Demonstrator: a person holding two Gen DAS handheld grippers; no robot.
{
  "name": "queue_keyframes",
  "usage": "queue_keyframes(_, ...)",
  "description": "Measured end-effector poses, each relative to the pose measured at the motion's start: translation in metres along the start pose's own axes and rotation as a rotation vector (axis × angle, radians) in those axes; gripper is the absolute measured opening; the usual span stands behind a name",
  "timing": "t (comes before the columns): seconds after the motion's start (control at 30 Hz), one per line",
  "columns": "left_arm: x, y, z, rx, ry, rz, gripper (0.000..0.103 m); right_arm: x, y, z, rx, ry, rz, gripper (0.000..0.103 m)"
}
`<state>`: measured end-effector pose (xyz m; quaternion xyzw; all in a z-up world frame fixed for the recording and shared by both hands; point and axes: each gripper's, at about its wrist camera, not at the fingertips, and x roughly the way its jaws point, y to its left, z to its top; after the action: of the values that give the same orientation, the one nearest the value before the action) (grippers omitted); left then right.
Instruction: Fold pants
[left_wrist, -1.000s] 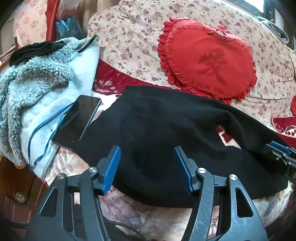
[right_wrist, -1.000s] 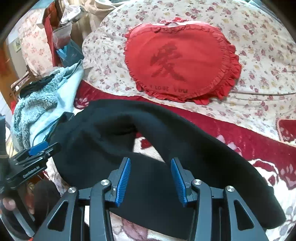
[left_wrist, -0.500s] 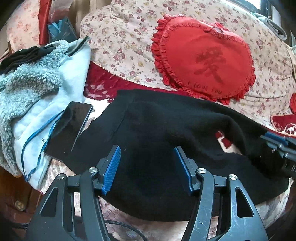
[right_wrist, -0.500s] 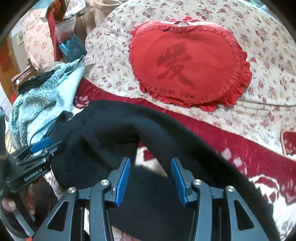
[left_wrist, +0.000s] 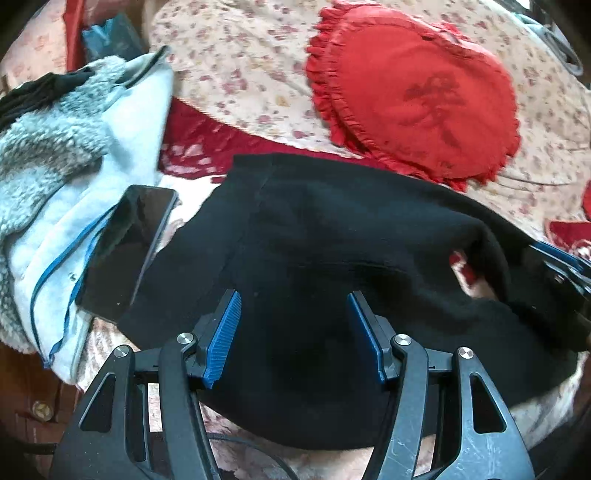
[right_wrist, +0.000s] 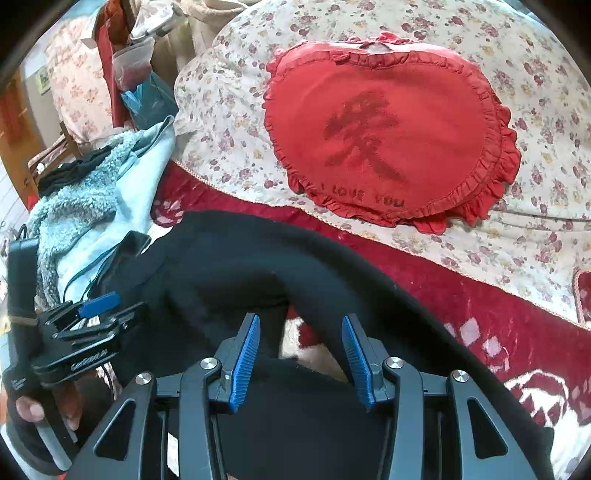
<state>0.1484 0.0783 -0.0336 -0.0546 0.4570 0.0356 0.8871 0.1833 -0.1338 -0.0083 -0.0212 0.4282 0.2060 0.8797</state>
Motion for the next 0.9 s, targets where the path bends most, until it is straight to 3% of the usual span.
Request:
queue_keyframes(0.13,-0.007,-0.003,0.007,0.023,-0.014,-0.012,0.059,0.003,-0.002,0.008,-0.01,-0.001,0.0,0.044)
queue_keyframes(0.37,0.003,0.02,0.044,-0.014,0.014,-0.106,0.059,0.021,-0.003,0.045,-0.06,0.019,0.057,0.046)
queue_keyframes(0.5,0.017,0.027,0.07,0.029,-0.009,-0.027,0.059,0.044,0.001,0.064,-0.116,0.065,0.093,0.047)
queue_keyframes(0.7,0.07,0.053,0.11,-0.002,0.078,-0.028,0.059,0.082,0.001,0.08,-0.199,0.132,0.147,0.05)
queue_keyframes(0.77,0.084,0.06,0.117,0.001,0.097,-0.009,0.059,0.094,0.001,0.084,-0.218,0.162,0.152,0.056)
queue_keyframes(0.9,0.11,0.065,0.128,0.029,0.13,0.018,0.059,0.122,-0.003,0.089,-0.278,0.219,0.134,0.057)
